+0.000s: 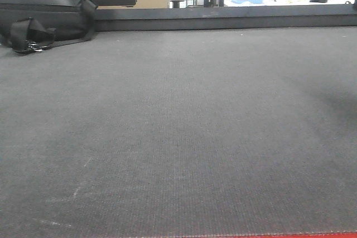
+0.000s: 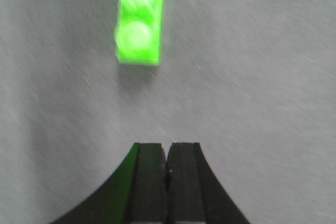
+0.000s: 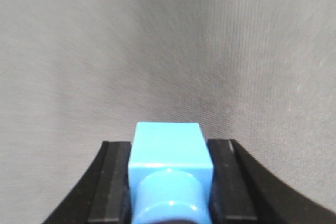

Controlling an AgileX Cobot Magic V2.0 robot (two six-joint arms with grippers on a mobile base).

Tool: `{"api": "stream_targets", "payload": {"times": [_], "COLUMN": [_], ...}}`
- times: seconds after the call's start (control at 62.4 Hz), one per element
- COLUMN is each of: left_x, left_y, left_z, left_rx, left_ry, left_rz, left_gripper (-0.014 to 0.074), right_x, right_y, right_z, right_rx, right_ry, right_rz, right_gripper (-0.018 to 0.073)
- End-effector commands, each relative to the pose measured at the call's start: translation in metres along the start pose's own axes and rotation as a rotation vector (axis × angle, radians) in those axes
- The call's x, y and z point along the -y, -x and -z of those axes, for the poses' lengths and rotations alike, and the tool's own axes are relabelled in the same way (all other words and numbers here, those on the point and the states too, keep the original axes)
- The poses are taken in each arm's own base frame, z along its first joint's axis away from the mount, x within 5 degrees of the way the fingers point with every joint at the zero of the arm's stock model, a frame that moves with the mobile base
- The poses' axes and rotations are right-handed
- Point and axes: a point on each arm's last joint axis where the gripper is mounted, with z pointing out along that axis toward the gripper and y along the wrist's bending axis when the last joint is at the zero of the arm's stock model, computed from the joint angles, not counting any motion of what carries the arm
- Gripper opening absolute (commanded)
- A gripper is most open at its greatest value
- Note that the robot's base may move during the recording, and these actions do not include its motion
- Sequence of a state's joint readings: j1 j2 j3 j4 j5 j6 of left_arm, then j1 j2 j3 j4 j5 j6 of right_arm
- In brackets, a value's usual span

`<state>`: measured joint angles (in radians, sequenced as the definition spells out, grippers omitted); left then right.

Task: Grab block from conveyor and place in blue bin
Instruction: 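Close left gripper on green block and right gripper on blue cube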

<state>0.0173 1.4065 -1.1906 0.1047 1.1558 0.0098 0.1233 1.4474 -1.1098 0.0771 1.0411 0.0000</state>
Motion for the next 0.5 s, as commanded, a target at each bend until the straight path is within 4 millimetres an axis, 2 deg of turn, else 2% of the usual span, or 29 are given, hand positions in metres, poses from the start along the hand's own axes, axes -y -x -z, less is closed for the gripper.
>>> {"api": "stream_targets", "payload": {"times": [0.0, 0.16, 0.256, 0.369, 0.481], "left_x": [-0.001, -0.016, -0.025, -0.025, -0.026], "left_y": [0.009, 0.016, 0.017, 0.019, 0.024], "left_z": [0.002, 0.001, 0.0, -0.004, -0.012], "left_rx": [0.028, 0.077, 0.102, 0.11, 0.117], "left_ry": [0.006, 0.026, -0.026, -0.105, -0.112], "left_rz": [-0.04, 0.007, 0.074, 0.073, 0.064], "left_gripper": [-0.0111, -0.0111, -0.0111, -0.0105, 0.0019], "right_x": [-0.001, -0.001, -0.001, -0.001, -0.002], "right_y": [0.0, 0.0, 0.0, 0.002, 0.003], "right_z": [0.008, 0.007, 0.007, 0.007, 0.007], "right_rx": [0.023, 0.017, 0.021, 0.036, 0.049], "right_ry": [0.007, 0.009, 0.009, 0.008, 0.016], "right_rz": [-0.002, -0.003, -0.003, -0.003, -0.007], "right_gripper": [-0.0162, -0.0162, -0.0162, -0.0162, -0.0162]}}
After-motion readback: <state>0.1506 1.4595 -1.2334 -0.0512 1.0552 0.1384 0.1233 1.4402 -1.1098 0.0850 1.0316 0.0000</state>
